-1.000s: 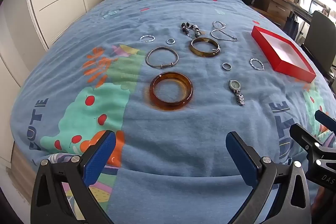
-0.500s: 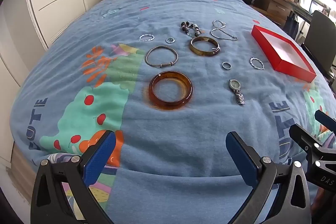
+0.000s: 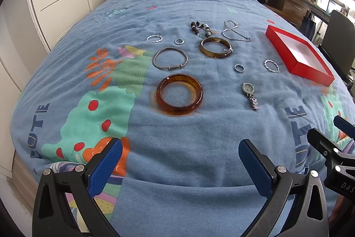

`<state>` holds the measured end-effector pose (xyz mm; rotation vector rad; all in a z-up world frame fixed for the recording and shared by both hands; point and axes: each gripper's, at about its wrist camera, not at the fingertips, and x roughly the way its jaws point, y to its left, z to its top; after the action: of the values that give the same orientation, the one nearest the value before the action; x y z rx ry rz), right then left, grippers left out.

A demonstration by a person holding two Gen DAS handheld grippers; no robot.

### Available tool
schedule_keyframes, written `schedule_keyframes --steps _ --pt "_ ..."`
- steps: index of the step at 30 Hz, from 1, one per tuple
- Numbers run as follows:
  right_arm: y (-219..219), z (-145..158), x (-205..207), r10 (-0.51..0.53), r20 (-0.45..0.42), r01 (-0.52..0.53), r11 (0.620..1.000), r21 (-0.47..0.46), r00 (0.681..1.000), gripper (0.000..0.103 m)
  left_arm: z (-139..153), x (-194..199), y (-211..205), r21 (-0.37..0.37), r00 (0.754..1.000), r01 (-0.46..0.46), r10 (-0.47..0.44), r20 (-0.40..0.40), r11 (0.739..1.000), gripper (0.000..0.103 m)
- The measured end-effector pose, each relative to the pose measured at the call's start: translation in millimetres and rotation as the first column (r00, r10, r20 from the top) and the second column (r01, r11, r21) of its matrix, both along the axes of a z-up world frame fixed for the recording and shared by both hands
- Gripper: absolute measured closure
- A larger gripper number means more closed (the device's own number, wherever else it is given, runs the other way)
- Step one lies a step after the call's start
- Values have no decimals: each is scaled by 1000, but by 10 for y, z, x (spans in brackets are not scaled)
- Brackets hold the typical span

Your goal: Organize jewelry

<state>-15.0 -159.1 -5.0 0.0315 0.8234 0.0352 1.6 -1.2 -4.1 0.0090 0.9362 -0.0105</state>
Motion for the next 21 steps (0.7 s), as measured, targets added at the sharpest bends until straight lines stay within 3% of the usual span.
schedule_keyframes --steps 21 --pt "-14 43 4 0 26 1 1000 -11 1000 3 43 10 -44 -5 1000 2 -2 22 1000 1"
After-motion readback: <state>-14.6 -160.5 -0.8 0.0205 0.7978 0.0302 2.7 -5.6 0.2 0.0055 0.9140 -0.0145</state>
